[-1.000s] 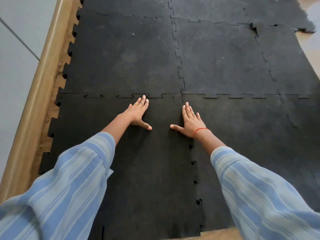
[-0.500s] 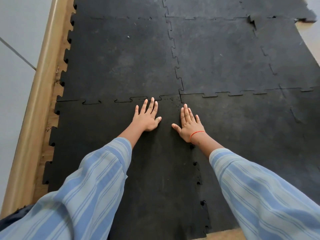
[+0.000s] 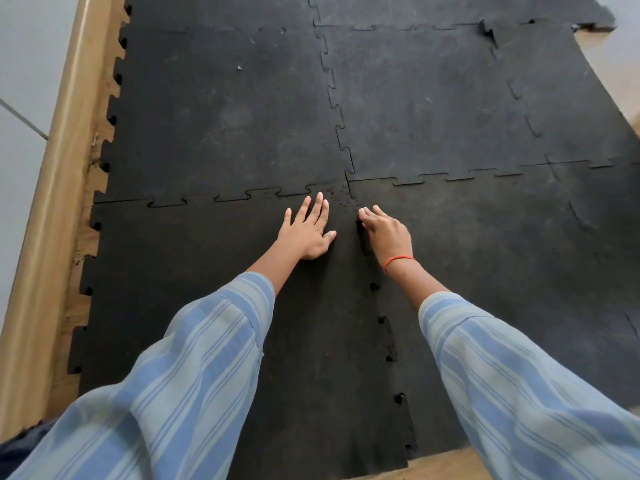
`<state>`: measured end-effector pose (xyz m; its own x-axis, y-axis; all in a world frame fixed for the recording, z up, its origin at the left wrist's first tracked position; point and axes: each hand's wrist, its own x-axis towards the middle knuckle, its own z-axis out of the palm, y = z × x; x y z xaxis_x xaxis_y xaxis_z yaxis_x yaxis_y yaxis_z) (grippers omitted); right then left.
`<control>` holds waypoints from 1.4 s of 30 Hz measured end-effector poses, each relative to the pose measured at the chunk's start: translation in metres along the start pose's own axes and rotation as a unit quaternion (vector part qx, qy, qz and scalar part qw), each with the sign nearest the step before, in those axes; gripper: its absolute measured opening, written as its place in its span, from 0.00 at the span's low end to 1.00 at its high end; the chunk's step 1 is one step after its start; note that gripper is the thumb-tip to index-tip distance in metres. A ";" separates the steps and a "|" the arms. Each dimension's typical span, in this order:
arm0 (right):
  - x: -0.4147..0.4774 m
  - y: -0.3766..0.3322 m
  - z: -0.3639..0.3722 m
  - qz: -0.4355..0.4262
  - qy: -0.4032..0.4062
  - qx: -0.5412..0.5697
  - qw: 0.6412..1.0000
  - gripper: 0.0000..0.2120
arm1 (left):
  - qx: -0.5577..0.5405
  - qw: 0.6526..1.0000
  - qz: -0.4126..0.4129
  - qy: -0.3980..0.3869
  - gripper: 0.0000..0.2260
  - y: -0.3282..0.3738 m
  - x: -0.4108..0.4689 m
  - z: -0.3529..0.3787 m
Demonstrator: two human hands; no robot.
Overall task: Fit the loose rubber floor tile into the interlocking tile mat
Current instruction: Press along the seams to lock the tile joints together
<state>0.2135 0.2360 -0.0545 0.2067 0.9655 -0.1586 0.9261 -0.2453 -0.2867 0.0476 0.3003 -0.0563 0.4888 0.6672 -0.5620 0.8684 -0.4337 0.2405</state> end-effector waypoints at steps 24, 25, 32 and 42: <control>0.003 -0.009 0.002 -0.073 -0.178 -0.107 0.975 0.29 | 0.047 0.999 0.005 -0.013 0.31 0.005 0.010 -0.008; 0.003 -0.009 0.001 -0.073 -0.188 -0.100 0.974 0.29 | 0.048 0.999 0.005 -0.014 0.31 0.006 0.010 -0.008; -0.007 0.003 -0.004 -0.054 -0.208 -0.023 0.976 0.28 | 0.062 0.998 -0.006 -0.010 0.30 0.011 -0.002 -0.002; -0.103 0.026 0.025 0.062 -0.119 0.002 0.991 0.26 | 0.055 0.998 0.001 0.013 0.34 0.045 -0.039 0.037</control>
<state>0.2080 0.1281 -0.0690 0.2391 0.8797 -0.4110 0.8969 -0.3623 -0.2537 0.0646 0.2329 -0.0527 0.4935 0.6816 -0.5402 0.8539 -0.4979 0.1519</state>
